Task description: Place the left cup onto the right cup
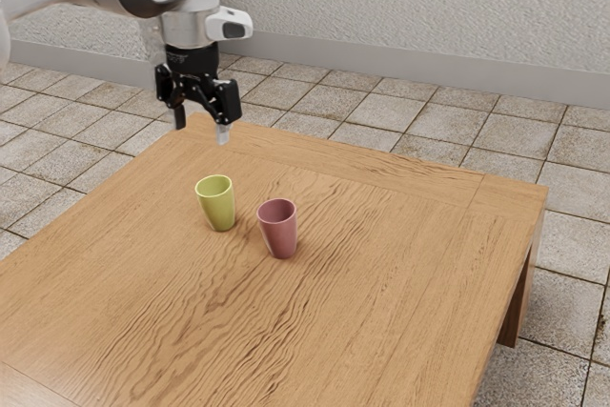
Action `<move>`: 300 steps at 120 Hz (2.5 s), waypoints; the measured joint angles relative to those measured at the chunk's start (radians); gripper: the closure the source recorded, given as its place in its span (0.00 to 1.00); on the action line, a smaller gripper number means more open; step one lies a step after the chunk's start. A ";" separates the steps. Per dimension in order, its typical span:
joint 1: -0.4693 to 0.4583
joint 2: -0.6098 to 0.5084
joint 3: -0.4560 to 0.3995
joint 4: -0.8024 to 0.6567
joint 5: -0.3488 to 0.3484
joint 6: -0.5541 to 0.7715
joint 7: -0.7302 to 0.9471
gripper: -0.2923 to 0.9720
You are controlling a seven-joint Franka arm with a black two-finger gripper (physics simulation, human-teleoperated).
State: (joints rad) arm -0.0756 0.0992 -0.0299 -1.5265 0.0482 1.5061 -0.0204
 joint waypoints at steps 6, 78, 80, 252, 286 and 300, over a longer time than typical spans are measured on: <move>-0.001 0.000 0.000 0.000 0.003 0.003 0.000 0.23; 0.044 0.078 0.010 0.009 0.007 0.047 0.001 0.23; 0.045 0.081 0.010 0.009 0.007 0.050 0.001 0.23; 0.184 0.447 -0.021 0.172 0.010 0.261 0.036 0.32; 0.217 0.506 -0.040 0.193 0.010 0.271 0.050 0.33; 0.233 0.527 -0.049 0.206 0.010 0.281 0.057 0.34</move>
State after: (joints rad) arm 0.1578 0.6263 -0.0787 -1.3208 0.0577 1.7869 0.0368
